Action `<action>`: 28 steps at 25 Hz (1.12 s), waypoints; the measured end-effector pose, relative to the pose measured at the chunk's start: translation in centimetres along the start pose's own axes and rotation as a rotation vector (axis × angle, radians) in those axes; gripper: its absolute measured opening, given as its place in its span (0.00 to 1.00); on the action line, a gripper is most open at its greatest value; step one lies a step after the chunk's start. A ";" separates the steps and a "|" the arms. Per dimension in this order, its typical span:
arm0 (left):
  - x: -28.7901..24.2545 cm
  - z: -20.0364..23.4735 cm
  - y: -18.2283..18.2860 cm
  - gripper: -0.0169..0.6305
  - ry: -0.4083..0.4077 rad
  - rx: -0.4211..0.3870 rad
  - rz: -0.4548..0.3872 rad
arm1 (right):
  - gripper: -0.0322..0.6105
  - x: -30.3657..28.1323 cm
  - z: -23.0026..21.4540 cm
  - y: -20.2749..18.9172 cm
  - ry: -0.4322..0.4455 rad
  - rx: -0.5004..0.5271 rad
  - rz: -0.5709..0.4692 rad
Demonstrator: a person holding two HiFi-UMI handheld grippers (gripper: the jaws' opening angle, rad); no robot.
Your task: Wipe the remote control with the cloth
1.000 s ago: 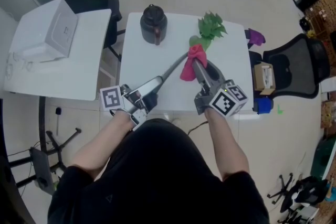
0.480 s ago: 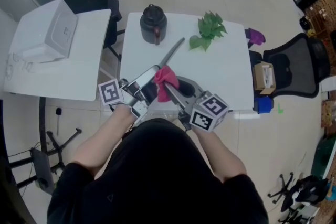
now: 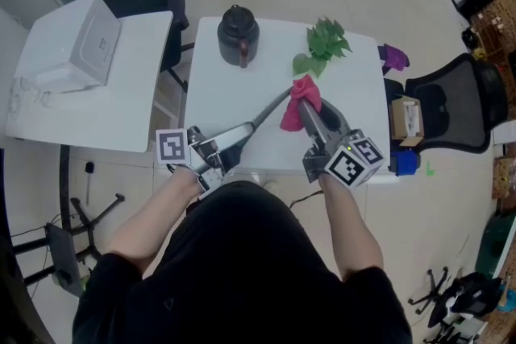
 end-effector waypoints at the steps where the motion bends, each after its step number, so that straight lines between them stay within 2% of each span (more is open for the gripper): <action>1: 0.0 0.0 -0.1 0.35 0.000 0.001 0.003 | 0.20 0.1 -0.1 0.1 -0.003 0.003 -0.003; 4: 0.0 -0.1 0.0 0.35 0.007 -0.020 -0.007 | 0.20 0.4 0.1 0.2 -0.009 0.006 -0.009; 6: 0.1 -0.3 0.4 0.35 0.039 -0.097 -0.037 | 0.20 0.8 0.3 0.2 -0.018 0.019 -0.012; 7: 0.4 -0.2 0.8 0.35 0.079 -0.166 -0.055 | 0.20 1.1 0.3 0.2 -0.023 0.031 -0.010; 9: 1.5 0.3 1.8 0.35 0.219 -0.375 -0.076 | 0.20 1.8 0.2 0.1 -0.038 0.064 0.003; 12: 3.2 1.6 3.1 0.35 0.499 -0.810 -0.036 | 0.20 2.9 0.0 -0.6 -0.070 0.132 0.049; 13: 3.7 2.1 3.3 0.35 0.584 -0.930 -0.019 | 0.20 3.3 -0.1 -1.0 -0.084 0.161 0.072; 15: 4.6 3.7 3.5 0.35 0.722 -1.073 0.012 | 0.20 4.0 -0.1 -1.7 -0.120 0.228 0.128; 18: 6.0 6.6 3.2 0.35 0.865 -1.133 0.066 | 0.20 4.9 -0.2 -2.8 -0.161 0.323 0.207; 21: 7.6 9.6 2.5 0.35 0.972 -1.120 0.118 | 0.20 5.5 -0.5 -3.8 -0.174 0.358 0.259; 28: 9.1 13.3 0.5 0.35 1.088 -1.096 0.173 | 0.20 6.9 -1.0 -4.5 -0.184 0.372 0.325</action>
Point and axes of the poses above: the fingertips, and each gripper's own axes: x backward along the fingers, z to its left, y out of its top, the point moved 10 cm from there along x, backward along the fingers, and after that the axes turned 13 degrees about -z, right-handed, at the moved point
